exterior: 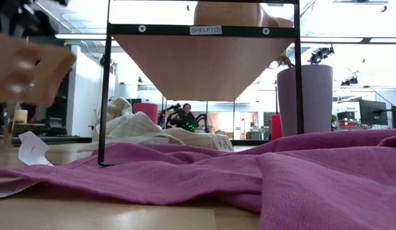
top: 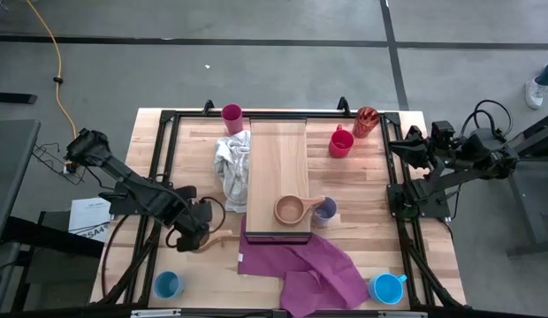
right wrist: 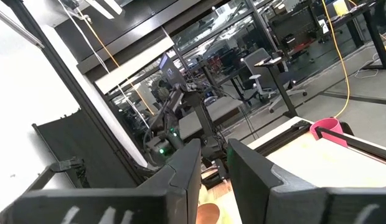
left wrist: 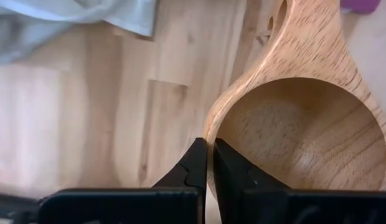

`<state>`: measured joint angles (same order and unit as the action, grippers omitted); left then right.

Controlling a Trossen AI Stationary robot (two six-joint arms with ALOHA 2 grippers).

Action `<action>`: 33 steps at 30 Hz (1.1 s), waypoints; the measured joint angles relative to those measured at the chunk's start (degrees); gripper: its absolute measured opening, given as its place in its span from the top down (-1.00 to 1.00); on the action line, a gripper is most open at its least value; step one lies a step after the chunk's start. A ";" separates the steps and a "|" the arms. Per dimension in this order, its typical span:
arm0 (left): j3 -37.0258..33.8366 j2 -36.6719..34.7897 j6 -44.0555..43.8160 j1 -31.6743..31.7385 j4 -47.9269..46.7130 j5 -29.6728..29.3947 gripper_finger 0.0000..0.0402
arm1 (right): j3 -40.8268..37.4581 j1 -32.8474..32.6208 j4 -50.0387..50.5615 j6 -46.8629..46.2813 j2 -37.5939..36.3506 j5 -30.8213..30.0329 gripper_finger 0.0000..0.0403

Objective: Stack small to large cups/mugs on shelf
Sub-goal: Put the brown mug on the shelf

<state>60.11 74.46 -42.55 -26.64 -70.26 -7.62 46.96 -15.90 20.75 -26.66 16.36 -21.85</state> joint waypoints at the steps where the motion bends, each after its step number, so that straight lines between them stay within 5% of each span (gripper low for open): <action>1: 1.21 0.00 -0.16 0.00 -1.60 -0.98 0.99 | 0.00 0.01 0.00 0.05 0.00 -0.01 0.64; 13: 13.19 -0.04 -4.80 0.00 -16.44 -7.69 1.00 | 0.00 0.00 0.31 0.11 0.00 -0.01 0.64; 33: 19.85 2.16 -13.18 3.56 -13.41 -16.13 1.00 | 0.00 0.01 1.13 0.11 0.02 0.83 0.64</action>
<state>79.96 76.61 -55.73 -23.08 -83.68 -23.75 46.96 -15.89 21.88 -26.55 16.38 -21.02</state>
